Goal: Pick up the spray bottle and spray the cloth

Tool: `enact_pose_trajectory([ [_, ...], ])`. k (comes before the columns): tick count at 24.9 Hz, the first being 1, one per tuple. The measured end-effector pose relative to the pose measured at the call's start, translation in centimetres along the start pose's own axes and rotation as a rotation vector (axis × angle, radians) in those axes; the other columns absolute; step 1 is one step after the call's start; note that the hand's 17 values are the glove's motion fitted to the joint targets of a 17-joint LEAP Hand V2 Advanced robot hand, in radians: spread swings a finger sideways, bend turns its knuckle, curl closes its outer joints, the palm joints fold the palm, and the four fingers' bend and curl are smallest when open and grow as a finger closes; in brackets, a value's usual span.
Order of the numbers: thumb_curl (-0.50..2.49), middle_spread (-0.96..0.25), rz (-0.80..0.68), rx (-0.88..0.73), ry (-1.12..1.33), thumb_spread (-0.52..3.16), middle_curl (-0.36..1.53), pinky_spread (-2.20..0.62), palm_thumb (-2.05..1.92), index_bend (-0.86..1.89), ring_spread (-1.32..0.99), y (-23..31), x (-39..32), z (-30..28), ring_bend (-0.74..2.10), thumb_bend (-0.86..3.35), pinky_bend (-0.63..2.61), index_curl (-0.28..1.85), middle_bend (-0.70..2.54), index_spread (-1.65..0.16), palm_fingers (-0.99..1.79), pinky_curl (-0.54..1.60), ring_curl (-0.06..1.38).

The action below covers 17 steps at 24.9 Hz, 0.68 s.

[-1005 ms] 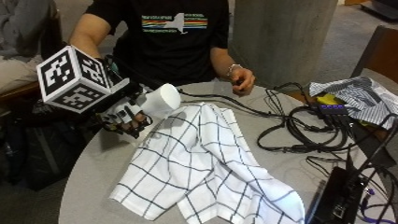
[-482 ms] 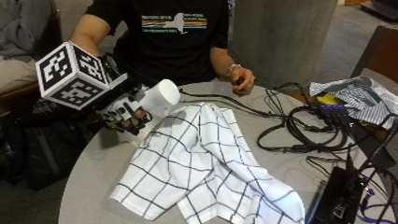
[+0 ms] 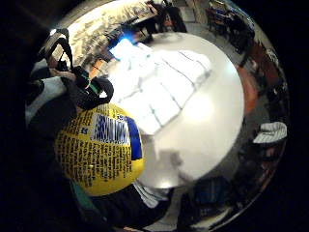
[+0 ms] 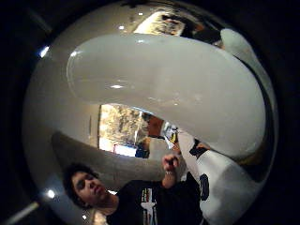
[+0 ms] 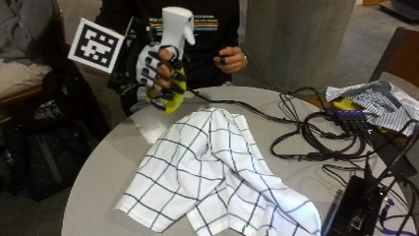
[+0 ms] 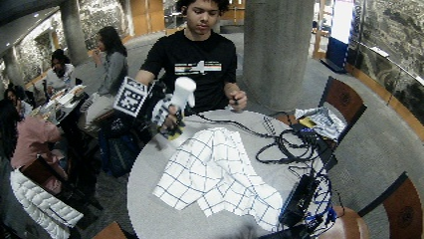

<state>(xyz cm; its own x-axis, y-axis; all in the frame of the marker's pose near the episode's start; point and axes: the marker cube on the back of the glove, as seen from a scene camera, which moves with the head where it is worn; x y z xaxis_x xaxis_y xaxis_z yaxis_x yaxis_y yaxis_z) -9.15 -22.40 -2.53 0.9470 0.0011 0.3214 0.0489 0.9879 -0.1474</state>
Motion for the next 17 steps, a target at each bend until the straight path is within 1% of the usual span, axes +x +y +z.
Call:
enact_pose_trajectory([
  [2, 0.65, -0.05, -0.150, 0.054, -0.109, 0.51, 0.47, 0.13, 1.01, 0.13, -0.02, 0.7, -1.9, 2.6, 0.41, -0.03, 0.37, 0.37, 0.23, -0.18, 1.11, 0.36, 0.37],
  [4, 0.66, -0.05, -0.283, 0.067, -0.202, 0.51, 0.47, 0.13, 1.01, 0.14, -0.02, 1.6, -3.4, 5.9, 0.41, -0.03, 0.37, 0.37, 0.23, -0.18, 1.11, 0.36, 0.37],
  [6, 0.65, -0.04, -0.334, 0.034, -0.260, 0.53, 0.47, 0.12, 0.99, 0.14, -0.02, 2.8, -4.5, 9.7, 0.40, -0.04, 0.37, 0.38, 0.24, -0.18, 1.11, 0.36, 0.36],
  [8, 0.64, -0.04, -0.333, -0.014, -0.292, 0.60, 0.47, 0.12, 0.95, 0.16, -0.02, 4.0, -5.3, 13.6, 0.38, -0.05, 0.35, 0.38, 0.26, -0.18, 1.12, 0.36, 0.36],
  [11, 0.62, -0.04, -0.289, -0.084, -0.322, 0.66, 0.47, 0.12, 0.92, 0.18, -0.02, 5.1, -5.9, 18.3, 0.35, -0.05, 0.34, 0.40, 0.25, -0.19, 1.12, 0.36, 0.36],
  [14, 0.59, -0.04, -0.242, -0.143, -0.335, 0.71, 0.47, 0.12, 0.88, 0.18, -0.02, 5.5, -6.0, 22.1, 0.34, -0.05, 0.32, 0.41, 0.24, -0.19, 1.10, 0.36, 0.35],
  [17, 0.57, -0.04, -0.212, -0.162, -0.335, 0.74, 0.46, 0.12, 0.85, 0.17, -0.02, 5.6, -5.5, 24.7, 0.33, -0.05, 0.31, 0.41, 0.23, -0.19, 1.10, 0.35, 0.35],
])
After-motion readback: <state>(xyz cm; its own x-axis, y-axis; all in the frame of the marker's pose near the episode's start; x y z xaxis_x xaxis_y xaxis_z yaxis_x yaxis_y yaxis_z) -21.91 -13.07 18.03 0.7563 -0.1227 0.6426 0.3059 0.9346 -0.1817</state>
